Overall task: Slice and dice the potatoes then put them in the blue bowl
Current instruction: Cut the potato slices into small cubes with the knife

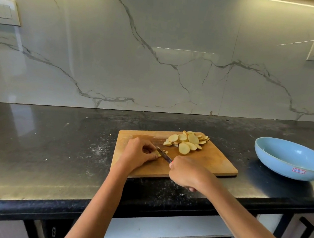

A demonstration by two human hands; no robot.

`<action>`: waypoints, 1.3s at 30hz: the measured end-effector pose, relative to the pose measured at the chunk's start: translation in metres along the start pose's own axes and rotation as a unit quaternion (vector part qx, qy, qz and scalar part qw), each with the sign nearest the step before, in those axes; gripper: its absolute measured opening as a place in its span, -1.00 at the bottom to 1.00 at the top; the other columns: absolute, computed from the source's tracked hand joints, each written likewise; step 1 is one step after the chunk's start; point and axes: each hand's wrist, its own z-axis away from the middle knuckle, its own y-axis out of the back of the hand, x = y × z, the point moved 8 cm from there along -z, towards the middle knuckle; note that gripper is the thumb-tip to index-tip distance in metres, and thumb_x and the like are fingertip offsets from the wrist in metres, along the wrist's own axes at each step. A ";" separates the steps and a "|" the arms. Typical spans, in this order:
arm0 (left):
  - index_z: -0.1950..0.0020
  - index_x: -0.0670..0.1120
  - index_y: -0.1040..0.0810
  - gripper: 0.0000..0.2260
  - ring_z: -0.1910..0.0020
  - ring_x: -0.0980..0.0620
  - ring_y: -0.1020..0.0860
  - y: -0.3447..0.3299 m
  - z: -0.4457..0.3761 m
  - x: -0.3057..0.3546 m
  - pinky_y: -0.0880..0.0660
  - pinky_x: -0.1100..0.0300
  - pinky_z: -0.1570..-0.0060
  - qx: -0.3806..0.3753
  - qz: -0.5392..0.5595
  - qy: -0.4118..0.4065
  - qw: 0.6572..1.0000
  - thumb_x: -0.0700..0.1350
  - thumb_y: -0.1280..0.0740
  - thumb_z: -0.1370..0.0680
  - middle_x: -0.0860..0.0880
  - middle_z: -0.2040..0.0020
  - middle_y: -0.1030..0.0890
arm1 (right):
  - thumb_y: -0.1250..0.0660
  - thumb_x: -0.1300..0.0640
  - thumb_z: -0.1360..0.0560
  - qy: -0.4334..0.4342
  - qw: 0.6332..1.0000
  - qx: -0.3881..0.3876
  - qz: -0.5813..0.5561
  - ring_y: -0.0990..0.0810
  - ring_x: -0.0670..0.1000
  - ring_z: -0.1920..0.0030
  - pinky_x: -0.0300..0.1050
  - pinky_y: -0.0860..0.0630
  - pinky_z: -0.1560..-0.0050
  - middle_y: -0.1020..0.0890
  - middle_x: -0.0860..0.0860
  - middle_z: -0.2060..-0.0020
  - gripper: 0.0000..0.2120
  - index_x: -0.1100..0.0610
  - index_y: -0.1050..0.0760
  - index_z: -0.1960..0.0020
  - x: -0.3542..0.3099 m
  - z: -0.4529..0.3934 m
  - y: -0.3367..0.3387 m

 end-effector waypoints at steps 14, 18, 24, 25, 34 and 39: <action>0.03 -0.10 -0.67 -0.85 0.12 0.11 -0.56 0.000 0.002 -0.001 -0.47 0.30 0.12 0.007 0.007 0.016 1.000 -0.13 -0.46 -0.42 0.01 0.11 -0.66 | -0.02 0.28 -0.57 -0.013 0.998 -0.054 -0.019 -0.29 -0.07 0.55 -0.29 -0.23 0.62 -0.42 0.09 0.37 -0.68 0.30 -0.31 -0.29 0.009 0.007 -0.014; 0.03 -0.11 -0.67 -0.85 0.14 0.12 -0.55 0.001 0.003 0.001 -0.47 0.37 0.14 0.006 0.010 0.015 1.000 -0.13 -0.46 -0.42 0.00 0.10 -0.66 | -0.06 0.28 -0.55 0.000 1.000 -0.005 0.016 -0.41 -0.02 0.47 -0.26 -0.32 0.55 -0.50 0.12 0.27 -0.71 0.30 -0.44 -0.19 0.014 0.011 -0.011; -0.01 -0.10 -0.66 -0.81 0.10 0.11 -0.56 0.003 0.005 0.001 -0.47 0.34 0.10 0.007 0.006 0.016 1.000 -0.11 -0.47 -0.42 0.00 0.04 -0.66 | -0.08 0.26 -0.57 -0.008 0.999 0.050 0.008 -0.45 0.00 0.32 -0.22 -0.36 0.43 -0.47 0.08 0.19 -0.73 0.29 -0.47 -0.17 0.015 0.001 -0.001; -0.03 -0.11 -0.65 -0.79 0.09 0.10 -0.56 0.003 0.006 0.001 -0.48 0.33 0.08 0.006 0.005 0.014 1.000 -0.10 -0.47 -0.42 -0.01 0.03 -0.66 | -0.07 0.25 -0.58 -0.009 0.999 0.049 0.000 -0.44 -0.02 0.36 -0.23 -0.36 0.44 -0.45 0.07 0.23 -0.72 0.29 -0.46 -0.19 0.014 0.001 0.000; -0.05 -0.16 -0.65 -0.77 0.09 0.13 -0.56 0.009 0.006 -0.002 -0.44 0.40 0.09 0.030 0.010 0.014 0.999 -0.17 -0.47 -0.41 -0.06 -0.01 -0.66 | -0.04 0.26 -0.57 0.011 0.999 0.036 0.000 -0.43 -0.06 0.47 -0.32 -0.31 0.61 -0.54 0.15 -0.17 -0.63 0.27 -0.40 -0.33 -0.004 -0.002 0.001; -0.02 -0.15 -0.66 -0.79 0.09 0.10 -0.58 0.008 0.005 -0.003 -0.48 0.33 0.05 0.031 0.008 0.011 0.999 -0.17 -0.48 -0.40 -0.06 0.02 -0.67 | -0.03 0.26 -0.59 0.019 0.999 0.027 0.009 -0.37 -0.08 0.52 -0.34 -0.26 0.65 -0.53 0.12 0.06 -0.61 0.27 -0.31 -0.40 -0.009 0.001 -0.001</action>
